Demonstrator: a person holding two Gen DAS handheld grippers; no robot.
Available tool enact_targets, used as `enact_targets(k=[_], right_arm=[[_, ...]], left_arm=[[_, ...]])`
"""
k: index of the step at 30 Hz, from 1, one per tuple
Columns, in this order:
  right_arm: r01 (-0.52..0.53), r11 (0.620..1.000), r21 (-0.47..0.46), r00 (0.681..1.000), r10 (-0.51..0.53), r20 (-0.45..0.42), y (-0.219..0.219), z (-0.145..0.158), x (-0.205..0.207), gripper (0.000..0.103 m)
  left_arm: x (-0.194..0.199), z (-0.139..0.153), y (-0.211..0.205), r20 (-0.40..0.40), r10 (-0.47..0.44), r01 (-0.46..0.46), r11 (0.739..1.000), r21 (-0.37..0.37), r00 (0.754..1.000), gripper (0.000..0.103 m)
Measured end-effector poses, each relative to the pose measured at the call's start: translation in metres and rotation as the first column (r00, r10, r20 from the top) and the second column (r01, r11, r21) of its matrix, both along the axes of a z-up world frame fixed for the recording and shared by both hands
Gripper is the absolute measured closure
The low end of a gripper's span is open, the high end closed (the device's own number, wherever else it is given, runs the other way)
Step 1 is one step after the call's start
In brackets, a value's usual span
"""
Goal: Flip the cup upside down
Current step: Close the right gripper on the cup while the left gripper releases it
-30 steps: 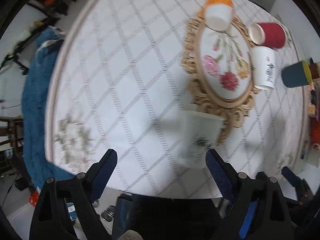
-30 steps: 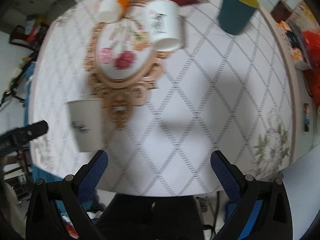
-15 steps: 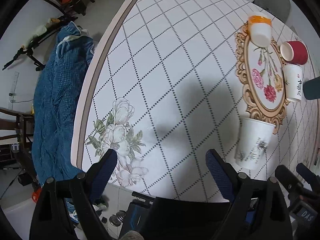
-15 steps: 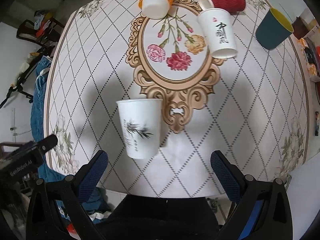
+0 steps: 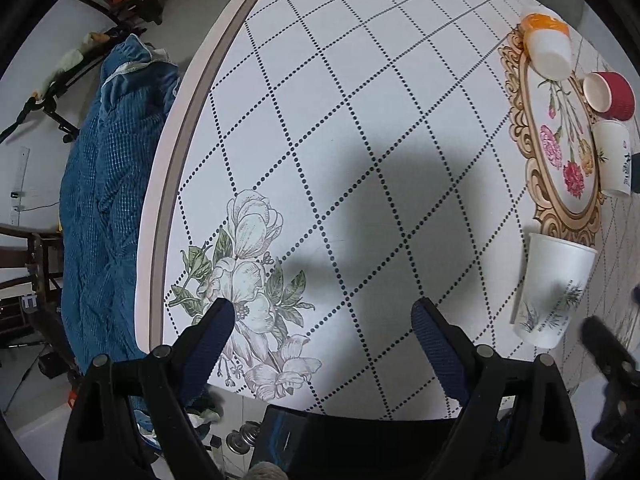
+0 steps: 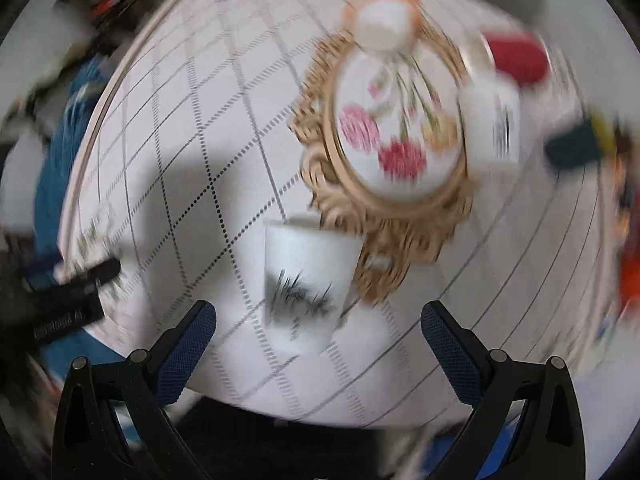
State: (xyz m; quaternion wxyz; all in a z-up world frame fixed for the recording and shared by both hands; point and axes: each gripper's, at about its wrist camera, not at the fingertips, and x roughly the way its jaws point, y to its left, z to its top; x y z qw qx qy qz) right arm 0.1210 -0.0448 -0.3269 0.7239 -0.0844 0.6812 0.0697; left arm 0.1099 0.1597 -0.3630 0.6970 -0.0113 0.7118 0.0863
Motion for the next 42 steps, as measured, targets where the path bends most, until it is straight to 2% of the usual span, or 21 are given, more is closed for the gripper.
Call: enact_targets(k=[2, 4, 5, 7, 8, 9, 11, 12, 13, 14, 15, 17, 18, 19, 21, 25, 29, 33, 38, 41, 42], right_arm=[[-0.188, 0.979, -0.077, 0.980, 0.192, 0.046, 0.014, 0.009, 0.002, 0.000], [-0.395, 0.904, -0.164, 0.912, 0.407, 0.047, 0.028, 0.013, 0.000, 0.000], [-0.499, 0.841, -0.209, 0.856, 0.516, 0.034, 0.035, 0.014, -0.004, 0.000], [-0.680, 0.664, -0.310, 0.701, 0.714, -0.007, 0.049, 0.011, -0.016, 0.000], [-0.752, 0.553, -0.359, 0.603, 0.797, -0.034, 0.054, 0.007, -0.025, 0.000], [-0.815, 0.412, -0.408, 0.477, 0.876, -0.069, 0.059, 0.003, -0.038, 0.000], [-0.873, 0.072, -0.483, 0.180, 0.967, -0.181, 0.062, -0.013, -0.064, 0.000], [-0.869, -0.047, -0.493, 0.077, 0.971, -0.228, 0.060, -0.019, -0.073, 0.000], [-0.851, -0.191, -0.489, -0.049, 0.957, -0.287, 0.057, -0.029, -0.084, 0.000], [-0.824, -0.314, -0.472, -0.163, 0.929, -0.333, 0.052, -0.037, -0.094, 0.000], [-0.793, -0.407, -0.454, -0.251, 0.897, -0.365, 0.048, -0.043, -0.101, 0.000], [-0.726, -0.542, -0.423, -0.382, 0.830, -0.407, 0.041, -0.055, -0.110, 0.000], [-0.673, -0.623, -0.399, -0.463, 0.775, -0.430, 0.036, -0.061, -0.114, 0.000], [-0.639, -0.665, -0.386, -0.506, 0.742, -0.441, 0.033, -0.067, -0.118, 0.000], [-0.536, -0.769, -0.349, -0.616, 0.638, -0.461, 0.024, -0.076, -0.123, 0.000], [-0.389, -0.872, -0.297, -0.729, 0.488, -0.480, 0.012, -0.092, -0.125, 0.000], [-0.305, -0.914, -0.267, -0.779, 0.401, -0.483, 0.006, -0.104, -0.118, 0.000], [-0.249, -0.938, -0.241, -0.806, 0.338, -0.486, 0.001, -0.113, -0.111, 0.001], [-0.223, -0.948, -0.228, -0.813, 0.310, -0.493, -0.008, -0.125, -0.110, 0.005], [-0.236, -0.945, -0.226, -0.807, 0.320, -0.496, -0.009, -0.131, -0.109, 0.012], [-0.243, -0.944, -0.224, -0.803, 0.325, -0.499, -0.008, -0.133, -0.110, 0.018]], left_arm=[[-0.001, -0.006, 0.004, -0.002, 0.014, -0.014, 1.000, -0.001, 1.000, 0.013], [-0.001, -0.011, 0.008, -0.011, 0.035, -0.035, 0.999, -0.013, 0.999, 0.013], [-0.002, -0.016, 0.010, -0.018, 0.050, -0.050, 0.998, -0.022, 0.999, 0.013], [-0.004, -0.021, 0.012, -0.026, 0.064, -0.064, 0.998, -0.028, 0.998, 0.013], [-0.005, -0.023, 0.013, -0.028, 0.073, -0.074, 0.997, -0.032, 0.997, 0.013], [-0.006, -0.025, 0.014, -0.029, 0.079, -0.080, 0.996, -0.032, 0.996, 0.013], [-0.008, -0.030, 0.015, -0.034, 0.091, -0.092, 0.995, -0.034, 0.995, 0.013], [-0.009, -0.032, 0.016, -0.037, 0.096, -0.097, 0.995, -0.037, 0.995, 0.013], [-0.011, -0.034, 0.018, -0.039, 0.103, -0.105, 0.994, -0.038, 0.994, 0.012], [-0.012, -0.036, 0.019, -0.041, 0.110, -0.111, 0.993, -0.038, 0.993, 0.012], [-0.013, -0.038, 0.019, -0.043, 0.116, -0.117, 0.992, -0.039, 0.992, 0.012], [-0.015, -0.041, 0.022, -0.046, 0.132, -0.134, 0.990, -0.042, 0.990, 0.012], [-0.016, -0.043, 0.024, -0.048, 0.137, -0.139, 0.989, -0.042, 0.989, 0.012], [-0.017, -0.046, 0.026, -0.052, 0.146, -0.148, 0.988, -0.042, 0.988, 0.012], [-0.019, -0.049, 0.028, -0.056, 0.159, -0.161, 0.986, -0.043, 0.986, 0.012], [-0.022, -0.054, 0.035, -0.061, 0.184, -0.187, 0.981, -0.049, 0.981, 0.012], [-0.024, -0.055, 0.038, -0.064, 0.202, -0.205, 0.977, -0.050, 0.977, 0.012], [-0.028, -0.058, 0.043, -0.068, 0.214, -0.218, 0.975, -0.052, 0.974, 0.012], [-0.035, -0.064, 0.043, -0.078, 0.214, -0.219, 0.974, -0.053, 0.974, 0.012], [-0.037, -0.067, 0.042, -0.084, 0.207, -0.211, 0.976, -0.052, 0.975, 0.012], [-0.038, -0.067, 0.042, -0.086, 0.205, -0.210, 0.976, -0.053, 0.975, 0.012]])
